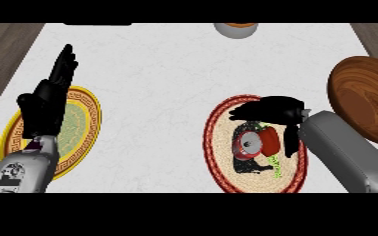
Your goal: Pick the bell pepper from the placemat and place it in the bowl
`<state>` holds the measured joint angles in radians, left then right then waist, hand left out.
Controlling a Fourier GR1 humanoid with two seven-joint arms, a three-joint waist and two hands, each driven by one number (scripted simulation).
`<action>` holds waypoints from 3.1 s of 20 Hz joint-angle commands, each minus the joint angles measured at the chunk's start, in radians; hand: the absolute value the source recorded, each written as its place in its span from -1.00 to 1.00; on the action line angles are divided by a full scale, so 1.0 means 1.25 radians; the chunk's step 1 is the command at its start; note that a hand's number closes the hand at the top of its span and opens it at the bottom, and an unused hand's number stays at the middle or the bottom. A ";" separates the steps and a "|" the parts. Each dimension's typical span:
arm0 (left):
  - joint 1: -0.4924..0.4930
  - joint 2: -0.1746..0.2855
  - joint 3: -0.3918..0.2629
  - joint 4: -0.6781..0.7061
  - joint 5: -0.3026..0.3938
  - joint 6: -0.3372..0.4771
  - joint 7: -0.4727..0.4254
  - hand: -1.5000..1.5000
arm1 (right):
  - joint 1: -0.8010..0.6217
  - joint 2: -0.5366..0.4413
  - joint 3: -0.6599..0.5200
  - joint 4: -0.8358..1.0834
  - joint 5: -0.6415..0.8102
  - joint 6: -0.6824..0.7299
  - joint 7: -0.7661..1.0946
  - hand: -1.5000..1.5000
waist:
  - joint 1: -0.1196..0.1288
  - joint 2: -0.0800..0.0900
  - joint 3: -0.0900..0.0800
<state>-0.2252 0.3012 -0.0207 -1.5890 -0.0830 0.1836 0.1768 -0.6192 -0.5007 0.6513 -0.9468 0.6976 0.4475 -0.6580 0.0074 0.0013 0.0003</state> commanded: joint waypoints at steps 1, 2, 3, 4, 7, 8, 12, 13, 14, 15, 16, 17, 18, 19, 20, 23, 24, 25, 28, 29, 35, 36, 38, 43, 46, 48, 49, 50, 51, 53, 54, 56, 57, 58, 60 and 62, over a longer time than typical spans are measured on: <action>0.017 -0.017 -0.007 -0.019 -0.030 0.005 0.001 0.00 | -0.008 0.073 -0.019 0.075 0.045 0.006 -0.023 -1.00 | 0.001 0.000 0.000; 0.018 -0.021 -0.006 -0.049 -0.024 0.003 0.022 0.00 | 0.036 0.062 -0.005 0.016 0.053 0.004 -0.017 -1.00 | -0.002 -0.001 0.000; -0.028 -0.013 0.013 0.007 -0.038 0.002 0.017 0.00 | -0.005 0.053 -0.021 0.071 0.080 -0.008 -0.068 -1.00 | -0.002 0.000 0.000; -0.010 -0.014 0.024 0.032 -0.011 -0.021 -0.023 0.00 | 0.017 0.055 -0.001 0.017 0.098 -0.025 -0.047 1.00 | -0.004 0.000 0.000; 0.015 -0.022 0.016 -0.018 -0.023 -0.017 -0.005 0.00 | -0.016 0.053 -0.029 0.063 0.117 -0.066 -0.126 1.00 | 0.000 0.000 0.000; -0.023 -0.022 0.023 0.034 -0.023 -0.025 -0.012 0.00 | 0.008 0.105 -0.009 0.076 0.142 -0.099 -0.093 1.00 | -0.002 0.000 0.000; 0.001 -0.050 0.018 0.027 -0.041 -0.013 -0.038 0.00 | 0.019 0.077 -0.048 0.100 0.158 -0.106 -0.171 1.00 | -0.003 0.000 0.000; 0.007 -0.037 0.040 0.040 -0.033 -0.023 -0.057 0.00 | 0.020 0.067 -0.062 0.081 0.153 -0.086 -0.168 1.00 | -0.004 -0.001 0.000; -0.006 -0.038 0.025 -0.013 -0.047 -0.015 0.017 0.00 | 0.035 0.085 -0.063 0.107 0.154 -0.115 -0.177 1.00 | -0.002 -0.001 0.000; -0.020 -0.064 0.016 0.052 -0.066 0.004 -0.016 0.00 | 0.015 0.096 -0.070 0.073 0.153 -0.076 -0.160 1.00 | -0.005 -0.001 0.000; 0.002 -0.032 0.033 -0.019 -0.049 -0.023 0.013 0.00 | 0.049 0.083 -0.063 0.073 0.162 -0.103 -0.179 1.00 | -0.003 -0.001 0.000; 0.017 -0.028 0.034 -0.005 -0.036 -0.029 -0.016 0.00 | 0.060 0.166 -0.099 0.065 0.120 -0.094 0.013 1.00 | -0.006 -0.003 -0.001; 0.022 -0.031 0.036 -0.026 -0.031 -0.022 0.009 0.00 | 0.067 0.179 -0.140 0.071 0.096 -0.082 0.111 1.00 | -0.013 -0.009 -0.001; 0.002 -0.019 0.049 0.001 -0.042 -0.013 0.005 0.00 | 0.074 0.216 -0.177 0.089 0.086 -0.109 0.203 1.00 | -0.030 -0.010 -0.002; 0.016 -0.034 0.037 0.008 -0.055 0.002 0.006 0.00 | 0.089 0.226 -0.204 0.094 0.080 -0.129 0.264 1.00 | -0.046 -0.013 -0.002; 0.030 -0.022 0.053 -0.005 -0.045 -0.004 -0.001 0.00 | 0.124 0.294 -0.277 0.102 0.061 -0.202 0.439 1.00 | -0.058 -0.021 -0.003; 0.032 -0.024 0.054 -0.001 -0.040 -0.006 0.005 0.00 | 0.115 0.331 -0.279 0.076 0.069 -0.218 0.498 1.00 | -0.055 -0.023 -0.004; 0.024 -0.025 0.053 -0.004 -0.036 -0.009 0.005 0.00 | 0.104 0.354 -0.286 0.053 0.076 -0.228 0.556 1.00 | -0.052 -0.022 -0.004; 0.055 -0.034 0.046 -0.006 -0.039 -0.007 -0.016 0.00 | 0.112 0.394 -0.297 -0.050 0.073 -0.286 0.674 1.00 | -0.045 -0.024 -0.003; 0.037 -0.033 0.039 -0.033 -0.037 -0.012 0.019 0.00 | 0.121 0.395 -0.278 -0.092 0.065 -0.309 0.714 1.00 | -0.038 -0.027 -0.001; 0.064 -0.030 0.046 -0.019 -0.030 -0.022 -0.015 0.00 | 0.153 0.399 -0.235 -0.365 0.006 -0.508 0.890 1.00 | -0.038 -0.024 -0.002; 0.046 -0.023 0.053 -0.013 -0.028 -0.024 -0.003 0.00 | 0.161 0.400 -0.207 -0.401 0.001 -0.555 0.928 1.00 | -0.036 -0.023 -0.001; 0.052 -0.035 0.037 -0.026 -0.047 -0.010 -0.001 0.00 | 0.192 0.400 -0.198 -0.496 0.074 -0.571 1.013 1.00 | -0.045 -0.022 -0.001; 0.017 -0.035 0.048 -0.010 -0.039 -0.016 0.004 0.00 | 0.251 0.388 -0.174 -0.665 0.272 -0.534 1.230 1.00 | -0.035 -0.010 -0.001; -0.015 -0.031 0.055 0.007 -0.032 -0.030 0.005 0.00 | 0.277 0.323 -0.250 -0.779 0.251 -0.481 1.236 1.00 | -0.024 -0.005 0.000; -0.029 -0.041 0.051 0.024 -0.049 -0.018 0.000 0.00 | 0.274 0.359 -0.240 -0.838 0.288 -0.466 1.297 1.00 | -0.018 -0.004 -0.001; 0.061 -0.055 0.022 -0.054 -0.048 -0.032 -0.020 0.00 | 0.269 0.336 -0.308 -0.790 0.233 -0.484 1.239 1.00 | -0.007 -0.003 0.000; -0.019 -0.052 0.033 0.000 -0.056 -0.021 0.022 0.00 | 0.255 0.323 -0.346 -0.818 0.215 -0.473 1.244 1.00 | -0.013 -0.002 0.000; 0.025 -0.038 0.048 0.003 -0.038 -0.045 -0.024 0.00 | 0.337 0.293 -0.346 -0.842 0.214 -0.513 1.195 1.00 | -0.013 -0.002 0.000; 0.016 -0.039 0.063 0.017 -0.033 -0.043 -0.045 0.00 | 0.320 0.280 -0.417 -0.814 0.176 -0.538 1.163 1.00 | -0.010 -0.001 0.000; 0.034 -0.038 0.048 -0.029 -0.033 -0.054 -0.004 0.00 | 0.312 0.242 -0.481 -0.799 0.119 -0.531 1.124 1.00 | -0.007 -0.001 0.000; 0.076 -0.062 0.033 -0.043 -0.056 -0.030 -0.029 0.00 | 0.328 0.215 -0.528 -0.798 0.074 -0.533 1.081 1.00 | -0.006 -0.002 0.000; -0.017 -0.058 0.051 0.051 -0.052 -0.032 -0.035 0.00 | 0.298 0.204 -0.565 -0.725 0.063 -0.576 1.029 1.00 | -0.011 0.001 0.000; 0.006 -0.059 0.048 0.037 -0.051 -0.038 -0.047 0.00 | 0.340 0.194 -0.580 -0.706 0.051 -0.590 0.991 1.00 | -0.009 0.001 0.000; -0.004 -0.075 0.013 -0.044 -0.086 -0.010 0.045 0.00 | 0.317 0.178 -0.647 -0.646 -0.052 -0.612 0.909 1.00 | -0.005 0.000 0.001; 0.043 -0.061 0.021 -0.079 -0.071 -0.037 0.036 0.00 | 0.312 0.155 -0.662 -0.592 0.013 -0.635 0.890 1.00 | -0.001 -0.001 0.001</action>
<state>-0.1965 0.2285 0.0227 -1.6197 -0.1589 0.1431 0.1773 -0.2241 -0.2539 -0.0871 -1.7856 0.7329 -0.3031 0.5531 0.0000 0.0005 0.0008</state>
